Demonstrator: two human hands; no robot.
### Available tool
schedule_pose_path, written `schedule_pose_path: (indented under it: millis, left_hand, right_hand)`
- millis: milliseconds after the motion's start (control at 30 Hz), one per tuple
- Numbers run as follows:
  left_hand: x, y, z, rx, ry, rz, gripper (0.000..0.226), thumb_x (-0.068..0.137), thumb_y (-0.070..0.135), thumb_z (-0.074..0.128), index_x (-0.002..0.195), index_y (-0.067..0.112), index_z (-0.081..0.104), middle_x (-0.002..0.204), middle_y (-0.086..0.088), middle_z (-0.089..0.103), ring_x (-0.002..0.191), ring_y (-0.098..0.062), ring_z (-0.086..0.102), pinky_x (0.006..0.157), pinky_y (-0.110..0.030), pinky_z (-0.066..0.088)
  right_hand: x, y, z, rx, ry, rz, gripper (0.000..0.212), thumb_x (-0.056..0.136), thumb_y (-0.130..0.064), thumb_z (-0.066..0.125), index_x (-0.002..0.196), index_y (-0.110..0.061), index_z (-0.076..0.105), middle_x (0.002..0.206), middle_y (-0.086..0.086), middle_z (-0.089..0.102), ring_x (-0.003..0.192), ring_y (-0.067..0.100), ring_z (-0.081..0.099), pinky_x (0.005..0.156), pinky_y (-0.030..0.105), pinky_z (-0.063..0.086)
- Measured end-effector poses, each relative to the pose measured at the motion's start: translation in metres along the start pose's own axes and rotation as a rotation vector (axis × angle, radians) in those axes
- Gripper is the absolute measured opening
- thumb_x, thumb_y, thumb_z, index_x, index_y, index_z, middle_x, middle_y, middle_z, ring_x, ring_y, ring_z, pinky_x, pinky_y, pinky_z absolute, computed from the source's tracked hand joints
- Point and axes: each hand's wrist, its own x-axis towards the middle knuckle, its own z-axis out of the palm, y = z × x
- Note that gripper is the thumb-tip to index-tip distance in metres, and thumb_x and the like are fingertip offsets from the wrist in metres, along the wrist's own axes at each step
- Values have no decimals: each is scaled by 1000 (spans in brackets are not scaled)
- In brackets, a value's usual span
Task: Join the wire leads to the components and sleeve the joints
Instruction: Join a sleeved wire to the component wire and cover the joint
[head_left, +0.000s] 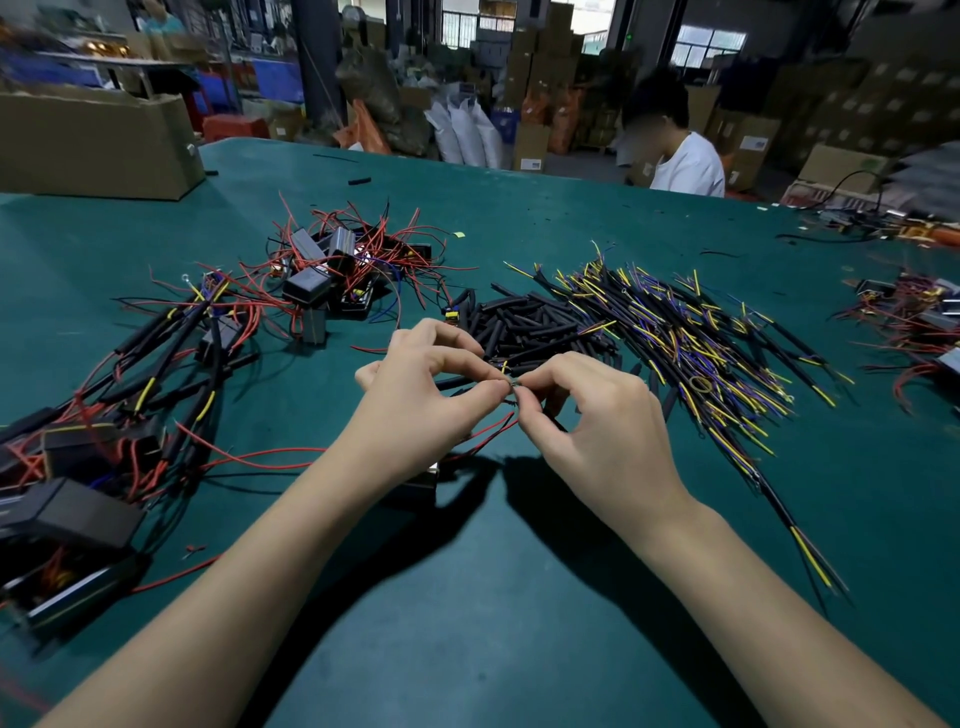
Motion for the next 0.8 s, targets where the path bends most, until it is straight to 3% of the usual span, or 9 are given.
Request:
schedule_pose_path:
  millis: [133,333,500,600,633,733,800]
  left_hand:
    - [-1,2,0,-26,3,15,21,81,26,73,66,39,65,98,12,55,109,-3,44,105,-45,28]
    - [-1,3,0,-61,4,36,21,81,22,73,68,37,66,97,9,54,109,-6,46,105,-48,30]
    - [-4,4,3,-64,32,94,24,81,18,73,69,38,66,94,8,53,106,-5,48,104,-48,30]
    - [-6,4,7,-19,63,137,24,81,20,73,69,39,65,94,9,53,106,-3,48,102,-37,25]
    - [-6,4,8,18,75,143,23,81,22,73,69,39,65,94,10,53,107,-2,46,96,-32,22]
    - [-4,1,8,208,118,181,11,79,31,74,72,36,67,95,12,52,107,-5,44,84,-30,15]
    - [-2,-3,6,317,143,237,7,79,36,73,75,34,68,95,12,52,106,-6,44,83,-30,14]
  right_hand:
    - [1,1,-1,10,-5,-13,9,83,-17,64,77,-11,67,72,-5,64,66,17,59,60,34,48]
    - [1,1,-2,52,-4,8,11,83,-16,63,75,-11,67,71,-4,64,67,17,59,62,37,49]
    - [2,-1,-3,69,-11,63,11,81,-19,61,71,-14,62,69,-7,60,67,16,56,58,38,46]
    - [4,1,-3,105,-26,107,13,80,-19,60,69,-14,57,67,-7,56,65,17,54,55,38,44]
    - [4,2,-2,139,-42,132,13,81,-18,61,70,-14,58,67,-7,57,65,14,55,56,37,44]
    - [5,3,0,299,-87,225,12,84,-10,64,71,-11,64,64,-9,60,57,3,53,55,13,35]
    - [6,4,1,381,-114,271,13,85,-6,64,73,-9,65,61,-10,59,55,2,51,54,11,35]
